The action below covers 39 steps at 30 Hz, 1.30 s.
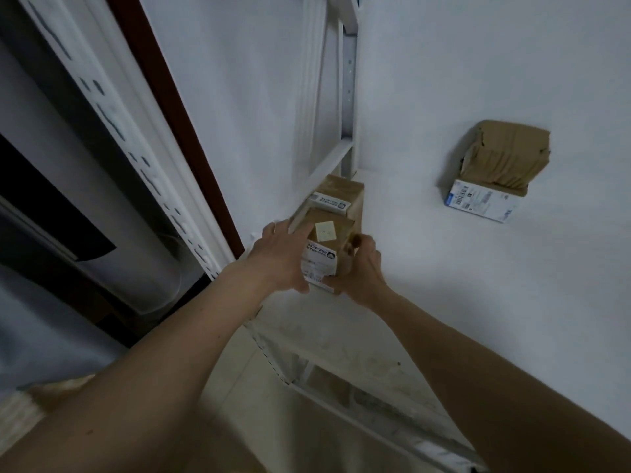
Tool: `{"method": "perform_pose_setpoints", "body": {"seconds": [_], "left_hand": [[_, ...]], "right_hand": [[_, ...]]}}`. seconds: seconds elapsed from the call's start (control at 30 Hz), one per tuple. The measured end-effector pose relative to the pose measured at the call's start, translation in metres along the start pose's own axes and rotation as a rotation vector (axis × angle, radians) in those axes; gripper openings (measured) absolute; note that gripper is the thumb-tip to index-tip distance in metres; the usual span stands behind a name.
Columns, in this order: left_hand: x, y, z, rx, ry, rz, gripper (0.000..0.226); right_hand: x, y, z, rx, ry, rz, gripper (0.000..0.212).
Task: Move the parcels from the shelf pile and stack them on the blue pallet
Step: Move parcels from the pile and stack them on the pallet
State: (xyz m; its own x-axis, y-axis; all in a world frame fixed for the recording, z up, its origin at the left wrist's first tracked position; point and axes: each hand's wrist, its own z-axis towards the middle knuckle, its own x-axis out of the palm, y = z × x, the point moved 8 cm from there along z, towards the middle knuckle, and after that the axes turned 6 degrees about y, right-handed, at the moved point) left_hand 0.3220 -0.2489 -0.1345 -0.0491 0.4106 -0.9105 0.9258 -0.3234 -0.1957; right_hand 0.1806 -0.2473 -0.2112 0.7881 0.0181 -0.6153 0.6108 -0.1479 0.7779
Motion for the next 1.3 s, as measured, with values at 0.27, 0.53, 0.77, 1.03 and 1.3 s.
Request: {"method": "perform_pose_setpoints", "body": {"seconds": [0.27,0.53,0.77,1.03,1.3], "left_hand": [[-0.011,-0.035,0.001,0.18,0.003,0.029,0.119],[-0.001,-0.141,-0.009,0.423,0.019,0.081,0.137],[0.014,-0.254,-0.039,0.595,0.014,0.15,0.139],[0.015,-0.414,-0.117,0.855,0.003,0.015,0.109],[0.001,-0.546,-0.195,1.007,-0.048,-0.078,0.095]], "right_hand": [[-0.055,0.003,-0.027,0.021,-0.01,-0.349,0.084],[-0.13,-0.004,-0.1,0.054,-0.004,-0.621,0.086],[-0.227,-0.034,-0.193,0.166,-0.061,-0.637,0.09],[-0.343,-0.067,-0.332,0.229,-0.123,-0.592,0.091],[-0.447,-0.088,-0.446,0.268,-0.214,-0.63,0.094]]}}
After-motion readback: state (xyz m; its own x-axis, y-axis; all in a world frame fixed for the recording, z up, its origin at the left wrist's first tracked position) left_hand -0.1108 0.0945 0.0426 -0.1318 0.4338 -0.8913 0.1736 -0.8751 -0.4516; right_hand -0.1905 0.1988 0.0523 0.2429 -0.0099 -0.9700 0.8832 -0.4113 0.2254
